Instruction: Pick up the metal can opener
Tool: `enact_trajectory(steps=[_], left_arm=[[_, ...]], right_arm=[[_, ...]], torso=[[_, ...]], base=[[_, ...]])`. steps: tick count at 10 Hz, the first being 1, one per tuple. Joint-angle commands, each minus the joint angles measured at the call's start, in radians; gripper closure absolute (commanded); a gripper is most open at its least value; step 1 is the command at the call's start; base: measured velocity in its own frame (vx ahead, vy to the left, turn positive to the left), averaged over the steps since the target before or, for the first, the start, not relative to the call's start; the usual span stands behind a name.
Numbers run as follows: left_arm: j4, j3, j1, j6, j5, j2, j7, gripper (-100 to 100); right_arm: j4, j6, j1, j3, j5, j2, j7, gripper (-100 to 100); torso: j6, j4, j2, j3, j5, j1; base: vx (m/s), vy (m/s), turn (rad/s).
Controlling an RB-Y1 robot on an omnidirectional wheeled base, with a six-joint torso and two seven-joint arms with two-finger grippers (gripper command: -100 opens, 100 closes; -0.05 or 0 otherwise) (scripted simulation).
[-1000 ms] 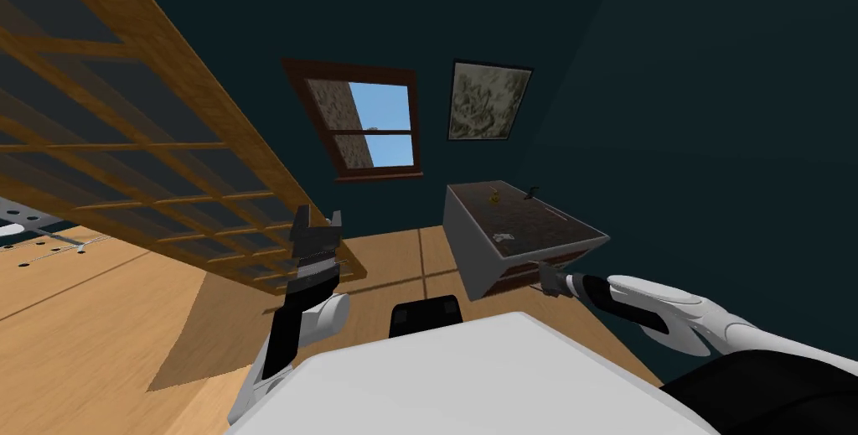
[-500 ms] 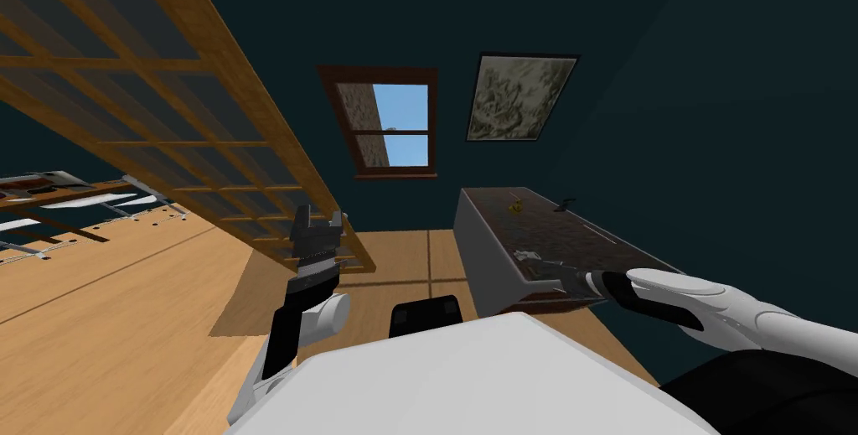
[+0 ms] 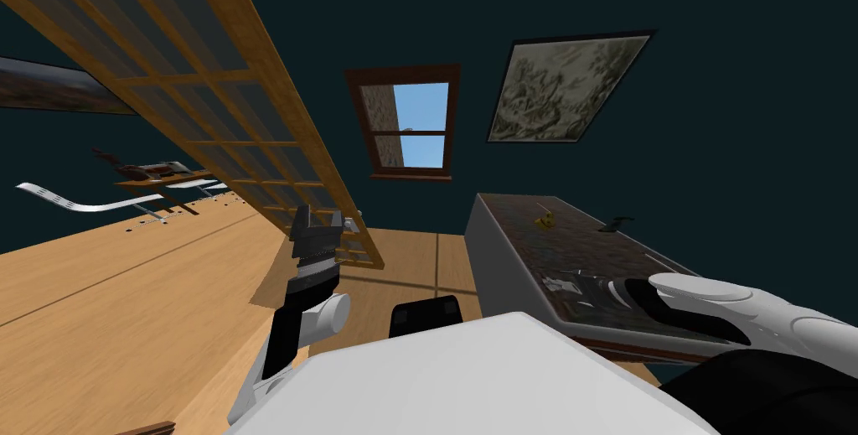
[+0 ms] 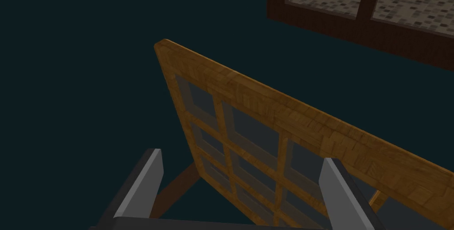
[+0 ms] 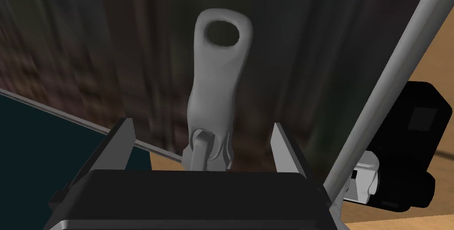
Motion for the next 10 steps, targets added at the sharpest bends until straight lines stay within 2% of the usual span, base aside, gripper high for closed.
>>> enact_trajectory(steps=[1,2,3,4,7,8,9,10], left_arm=[[0.000,0.000,0.000,0.000,0.000,0.000,0.000,0],[0.000,0.000,0.000,0.000,0.000,0.000,0.000,0],[0.000,0.000,0.000,0.000,0.000,0.000,0.000,0],[0.000,0.000,0.000,0.000,0.000,0.000,0.000,0],[0.000,0.000,0.000,0.000,0.000,0.000,0.000,0],[0.000,0.000,0.000,0.000,0.000,0.000,0.000,0],[0.000,0.000,0.000,0.000,0.000,0.000,0.000,0],[0.000,0.000,0.000,0.000,0.000,0.000,0.000,0]], right_arm=[[0.014,-0.008,0.010,0.028,0.019,0.003,0.006,-100],[0.025,-0.017,-0.003,0.018,0.014,0.004,0.007,-100],[0.028,-0.021,-0.004,0.020,0.016,0.004,0.008,0],[0.010,0.010,-0.001,0.031,0.017,0.016,0.003,-100],[-0.020,0.060,0.003,0.049,0.019,0.037,-0.004,-100],[-0.026,0.070,0.004,0.053,0.019,0.041,-0.005,-100],[-0.022,0.061,0.001,0.052,0.020,0.037,-0.007,-100],[-0.024,0.066,0.002,0.052,0.020,0.037,-0.007,100]], torso=[[0.000,0.000,0.000,0.000,0.000,0.000],[0.001,0.000,0.002,0.001,0.000,0.000],[0.001,0.001,0.005,0.003,0.000,0.000],[0.001,0.002,0.008,0.004,0.000,0.001],[0.001,0.002,0.010,0.006,-0.001,-0.002],[0.001,0.002,0.009,0.006,-0.001,-0.003],[0.001,0.002,0.009,0.005,-0.001,-0.002],[0.002,0.002,0.009,0.005,0.000,-0.001]], base=[[0.088,-0.020,0.178],[0.033,-0.010,0.024],[0.008,-0.002,-0.002],[-0.002,-0.023,0.093],[-0.006,-0.049,0.065],[0.000,-0.048,0.067],[0.000,-0.020,0.013],[-0.003,-0.003,-0.016]])
